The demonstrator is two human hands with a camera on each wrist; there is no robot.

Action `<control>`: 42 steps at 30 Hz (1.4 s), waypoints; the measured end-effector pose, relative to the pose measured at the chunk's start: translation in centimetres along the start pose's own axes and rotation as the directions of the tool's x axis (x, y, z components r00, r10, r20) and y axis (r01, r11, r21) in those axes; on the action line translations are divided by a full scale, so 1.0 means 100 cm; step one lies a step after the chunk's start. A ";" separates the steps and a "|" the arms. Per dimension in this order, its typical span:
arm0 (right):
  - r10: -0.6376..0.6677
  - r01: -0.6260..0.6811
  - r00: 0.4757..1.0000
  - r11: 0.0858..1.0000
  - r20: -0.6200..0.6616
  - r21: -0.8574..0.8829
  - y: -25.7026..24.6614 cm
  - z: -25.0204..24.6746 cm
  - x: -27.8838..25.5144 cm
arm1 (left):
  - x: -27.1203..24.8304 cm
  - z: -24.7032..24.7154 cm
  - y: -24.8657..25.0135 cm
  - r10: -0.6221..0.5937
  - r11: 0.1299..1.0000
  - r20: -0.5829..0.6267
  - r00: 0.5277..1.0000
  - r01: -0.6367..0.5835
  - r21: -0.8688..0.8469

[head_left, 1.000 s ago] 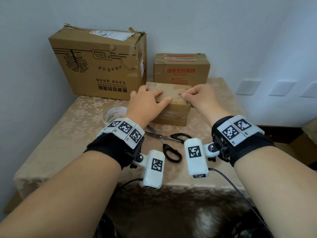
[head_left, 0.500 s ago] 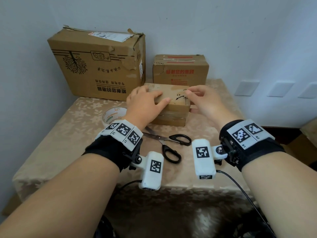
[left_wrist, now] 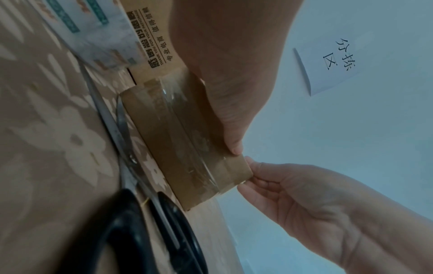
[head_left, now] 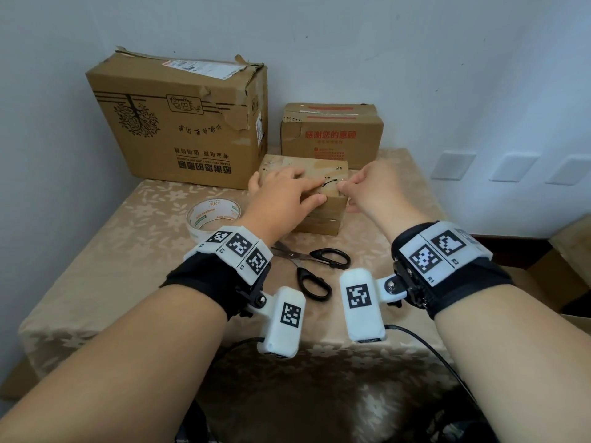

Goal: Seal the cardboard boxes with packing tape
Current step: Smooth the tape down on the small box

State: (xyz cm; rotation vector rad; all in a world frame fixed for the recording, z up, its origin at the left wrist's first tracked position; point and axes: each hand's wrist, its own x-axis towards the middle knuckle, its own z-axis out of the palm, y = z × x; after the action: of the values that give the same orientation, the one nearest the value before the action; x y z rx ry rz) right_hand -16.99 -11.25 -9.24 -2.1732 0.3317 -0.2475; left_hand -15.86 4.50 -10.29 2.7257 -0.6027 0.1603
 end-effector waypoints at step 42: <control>-0.065 0.066 0.995 0.998 -0.070 0.021 -0.009 0.008 -0.007 | 0.000 -0.003 0.003 0.059 0.995 -0.016 0.998 -0.060 -0.076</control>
State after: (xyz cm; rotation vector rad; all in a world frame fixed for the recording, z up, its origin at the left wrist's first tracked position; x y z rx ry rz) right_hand -17.31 -9.85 -9.02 -2.1579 0.2951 -0.3625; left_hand -15.96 4.31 -9.94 2.6321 -0.6727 0.1664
